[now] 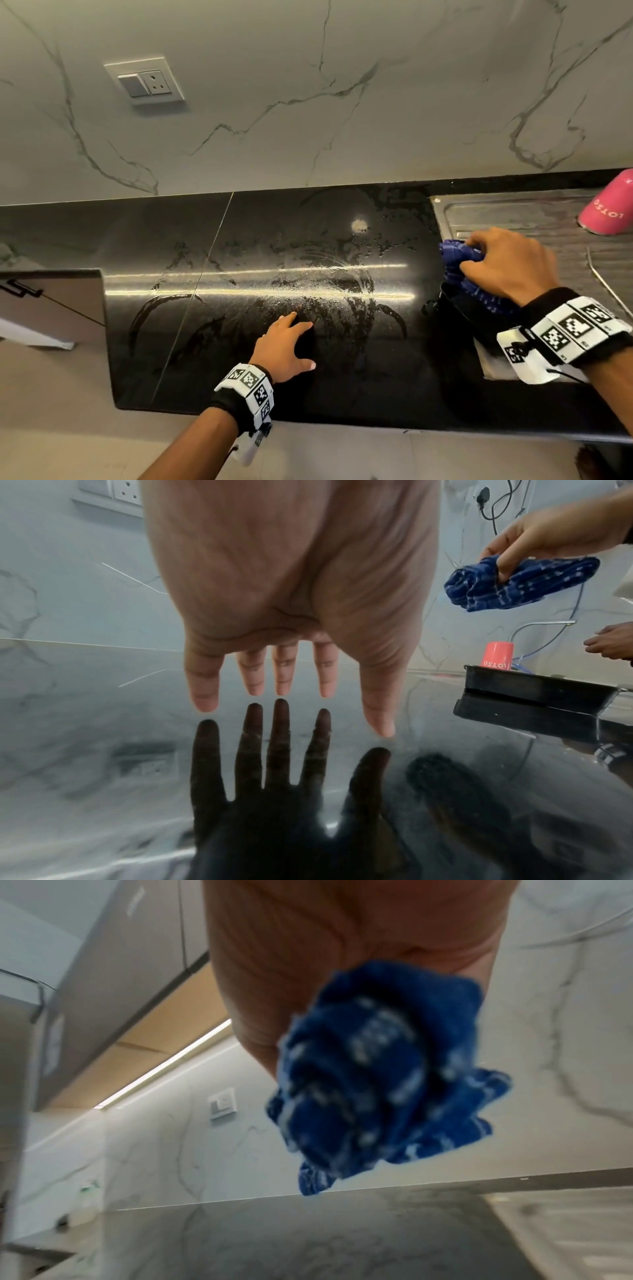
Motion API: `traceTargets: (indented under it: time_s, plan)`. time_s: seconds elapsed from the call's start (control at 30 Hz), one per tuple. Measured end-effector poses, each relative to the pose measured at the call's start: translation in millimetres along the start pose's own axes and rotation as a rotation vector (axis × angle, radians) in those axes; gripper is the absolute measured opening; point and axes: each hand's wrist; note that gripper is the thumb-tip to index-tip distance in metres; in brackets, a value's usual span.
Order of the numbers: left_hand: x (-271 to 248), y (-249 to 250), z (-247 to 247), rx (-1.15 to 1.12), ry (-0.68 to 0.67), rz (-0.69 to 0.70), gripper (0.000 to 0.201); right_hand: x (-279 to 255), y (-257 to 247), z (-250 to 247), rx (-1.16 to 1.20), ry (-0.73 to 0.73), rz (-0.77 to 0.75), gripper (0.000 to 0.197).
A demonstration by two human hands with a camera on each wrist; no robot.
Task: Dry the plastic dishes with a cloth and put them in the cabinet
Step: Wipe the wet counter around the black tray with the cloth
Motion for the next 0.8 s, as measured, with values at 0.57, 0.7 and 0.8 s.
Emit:
traceTargets:
  time_s: [0.57, 0.7, 0.8]
  plan:
    - [-36.3, -126.5, -1.3, -0.330, 0.258, 0.094, 0.094, -48.2, -187.1, 153.6, 0.573, -0.582, -0.341, 0.041]
    - [-34.3, -123.3, -2.7, -0.315, 0.275, 0.258, 0.100, -56.2, -182.8, 163.5, 0.349, -0.599, -0.416, 0.069]
    - [-29.0, -111.3, -3.5, -0.144, 0.251, 0.413, 0.092, -72.0, -167.2, 163.6, 0.373, -0.571, -0.459, 0.075]
Point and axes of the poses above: each hand's wrist, its own x-axis towards the middle knuckle, its own z-axis out of the palm, y = z × x, and after that the axes turned 3 degrees about x, right-handed
